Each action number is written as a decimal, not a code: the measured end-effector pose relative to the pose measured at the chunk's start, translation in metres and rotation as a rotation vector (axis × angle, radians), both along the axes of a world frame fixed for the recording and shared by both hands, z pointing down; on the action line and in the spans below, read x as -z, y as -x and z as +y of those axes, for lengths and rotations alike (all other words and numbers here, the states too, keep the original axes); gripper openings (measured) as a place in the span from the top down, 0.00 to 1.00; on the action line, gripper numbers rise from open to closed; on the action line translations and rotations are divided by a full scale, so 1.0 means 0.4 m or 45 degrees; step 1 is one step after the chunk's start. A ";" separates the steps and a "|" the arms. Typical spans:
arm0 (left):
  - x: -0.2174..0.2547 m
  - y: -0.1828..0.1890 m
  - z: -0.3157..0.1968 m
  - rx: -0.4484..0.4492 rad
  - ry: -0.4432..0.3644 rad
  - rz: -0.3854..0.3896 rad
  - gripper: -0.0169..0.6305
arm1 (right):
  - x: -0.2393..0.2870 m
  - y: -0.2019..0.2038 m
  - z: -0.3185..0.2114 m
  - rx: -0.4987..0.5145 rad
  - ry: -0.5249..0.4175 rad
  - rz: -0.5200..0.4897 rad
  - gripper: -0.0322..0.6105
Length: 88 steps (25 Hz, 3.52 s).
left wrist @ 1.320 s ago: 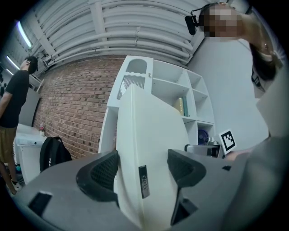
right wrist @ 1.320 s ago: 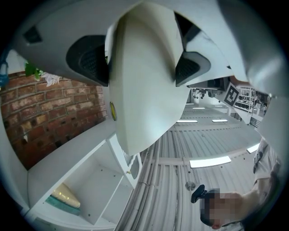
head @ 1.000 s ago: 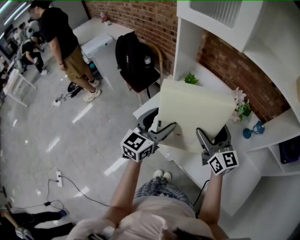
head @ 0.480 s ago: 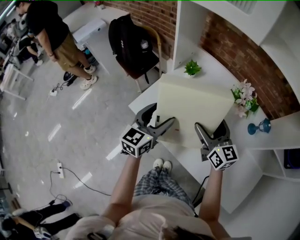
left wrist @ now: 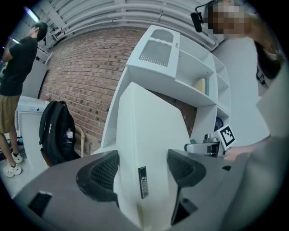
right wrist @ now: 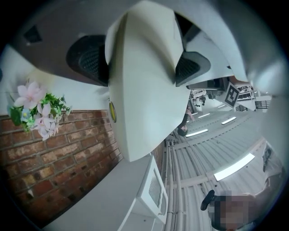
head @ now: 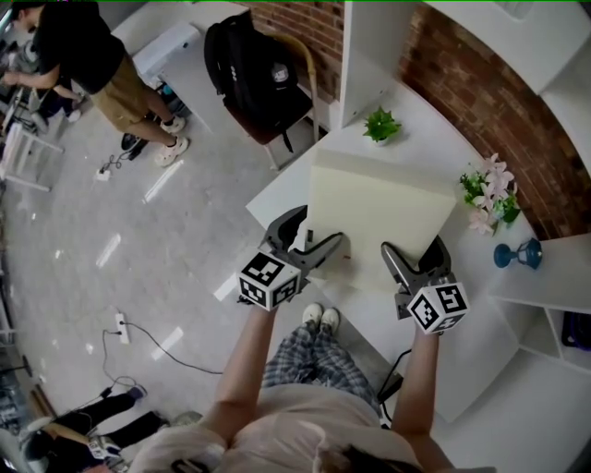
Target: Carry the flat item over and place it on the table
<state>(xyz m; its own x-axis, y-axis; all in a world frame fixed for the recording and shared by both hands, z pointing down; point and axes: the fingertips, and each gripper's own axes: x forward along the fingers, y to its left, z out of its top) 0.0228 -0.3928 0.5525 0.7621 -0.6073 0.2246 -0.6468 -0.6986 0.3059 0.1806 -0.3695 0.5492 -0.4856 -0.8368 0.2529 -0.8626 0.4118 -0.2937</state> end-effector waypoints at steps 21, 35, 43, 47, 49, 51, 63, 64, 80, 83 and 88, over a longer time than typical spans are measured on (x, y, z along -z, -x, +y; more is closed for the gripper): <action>-0.141 -0.017 -0.101 0.105 0.316 0.028 0.45 | -0.151 -0.023 -0.107 -0.068 0.293 -0.113 0.23; -0.307 -0.024 -0.143 0.148 0.681 -0.022 0.45 | -0.312 -0.029 -0.144 -0.135 0.709 -0.092 0.21; -0.370 -0.020 -0.137 0.163 0.799 -0.053 0.44 | -0.371 -0.026 -0.137 -0.162 0.839 -0.061 0.21; -0.372 -0.021 -0.138 0.156 0.805 -0.050 0.44 | -0.374 -0.027 -0.138 -0.155 0.849 -0.069 0.21; -0.372 -0.021 -0.138 0.153 0.806 -0.048 0.44 | -0.374 -0.026 -0.137 -0.157 0.849 -0.072 0.21; -0.370 -0.021 -0.138 0.150 0.803 -0.045 0.44 | -0.372 -0.026 -0.138 -0.157 0.846 -0.076 0.21; -0.327 0.000 -0.146 0.149 0.690 -0.138 0.44 | -0.327 -0.043 -0.134 -0.190 0.755 -0.096 0.21; -0.317 0.007 -0.145 0.160 0.674 -0.134 0.44 | -0.316 -0.049 -0.132 -0.203 0.739 -0.102 0.21; 0.057 0.068 -0.087 0.235 0.138 -0.072 0.70 | 0.091 -0.135 -0.025 -0.327 0.040 -0.016 0.61; 0.138 0.075 -0.054 0.249 0.031 -0.056 0.78 | 0.171 -0.153 0.021 -0.373 -0.082 0.021 0.76; 0.252 0.076 0.005 0.254 -0.159 -0.024 0.89 | 0.269 -0.189 0.096 -0.451 -0.231 0.033 0.88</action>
